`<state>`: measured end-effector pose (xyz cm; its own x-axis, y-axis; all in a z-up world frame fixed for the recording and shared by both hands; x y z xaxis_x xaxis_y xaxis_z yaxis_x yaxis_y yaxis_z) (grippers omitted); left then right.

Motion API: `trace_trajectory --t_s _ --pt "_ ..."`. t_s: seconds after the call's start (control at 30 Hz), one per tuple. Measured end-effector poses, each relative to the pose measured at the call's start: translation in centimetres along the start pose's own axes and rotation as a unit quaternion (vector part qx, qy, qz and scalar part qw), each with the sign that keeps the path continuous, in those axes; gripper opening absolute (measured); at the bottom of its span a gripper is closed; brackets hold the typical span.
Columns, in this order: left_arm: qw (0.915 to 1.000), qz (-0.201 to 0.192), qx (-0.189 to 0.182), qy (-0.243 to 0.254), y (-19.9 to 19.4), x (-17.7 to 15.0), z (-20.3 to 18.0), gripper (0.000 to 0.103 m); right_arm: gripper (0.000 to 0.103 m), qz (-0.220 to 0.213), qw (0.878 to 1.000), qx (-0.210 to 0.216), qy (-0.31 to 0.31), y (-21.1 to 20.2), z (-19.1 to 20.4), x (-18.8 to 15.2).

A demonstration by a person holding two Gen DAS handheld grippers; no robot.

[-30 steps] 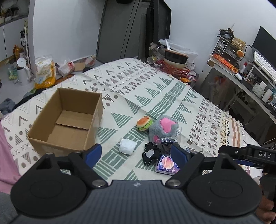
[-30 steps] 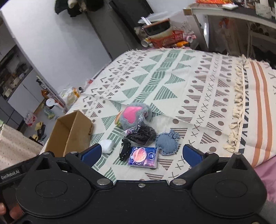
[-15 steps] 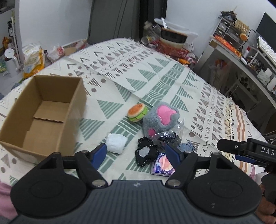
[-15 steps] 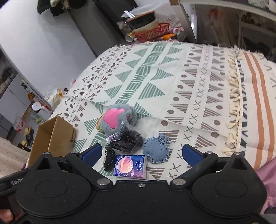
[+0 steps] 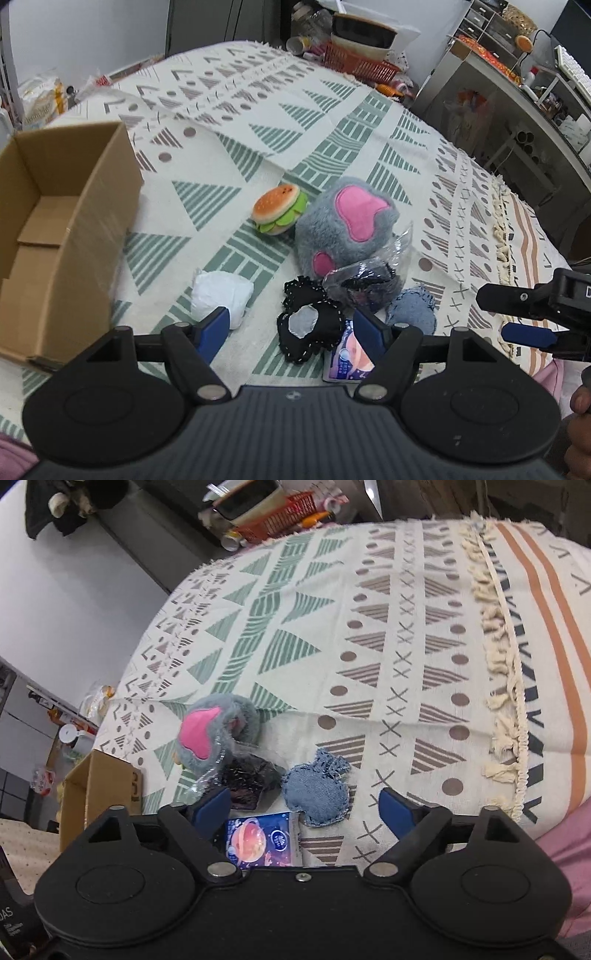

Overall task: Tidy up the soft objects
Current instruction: 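Grasp the black lace scrunchie with the left tool while the right tool grasps the blue denim heart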

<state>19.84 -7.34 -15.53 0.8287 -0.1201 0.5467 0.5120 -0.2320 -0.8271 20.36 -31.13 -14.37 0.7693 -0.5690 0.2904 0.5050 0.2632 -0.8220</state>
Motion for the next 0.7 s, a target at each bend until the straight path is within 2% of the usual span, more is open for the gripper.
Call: trace_trajectory --t_s 0.2,0.37,0.7 --pt "0.9997 0.01 -0.02 -0.008 2.0 0.0 0.0 0.069 0.076 0.025 0.999 0.003 0.026 1.8 -0.6 0.4" --pt "0.9992 0.02 -0.032 -0.015 3.5 -0.2 -0.1 0.062 0.074 0.043 0.998 0.001 0.039 3.3 -0.8 0.7" --pt "0.9982 0.035 -0.04 -0.028 5.8 -0.6 0.0 0.06 0.072 0.074 0.996 -0.012 0.054 5.9 -1.2 1.0"
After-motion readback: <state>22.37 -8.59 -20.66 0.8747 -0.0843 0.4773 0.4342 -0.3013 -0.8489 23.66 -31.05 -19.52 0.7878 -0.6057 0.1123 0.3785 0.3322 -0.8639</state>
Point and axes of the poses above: each gripper's, at about its wrist camera, not at the fingertips, and y roughly the way its jaws point, z to its left, x to its top, the point moved 2 cm from there along y, roughly the way its jaws point, and after that the axes turned 14 degrees about y, right-handed, at the moved point
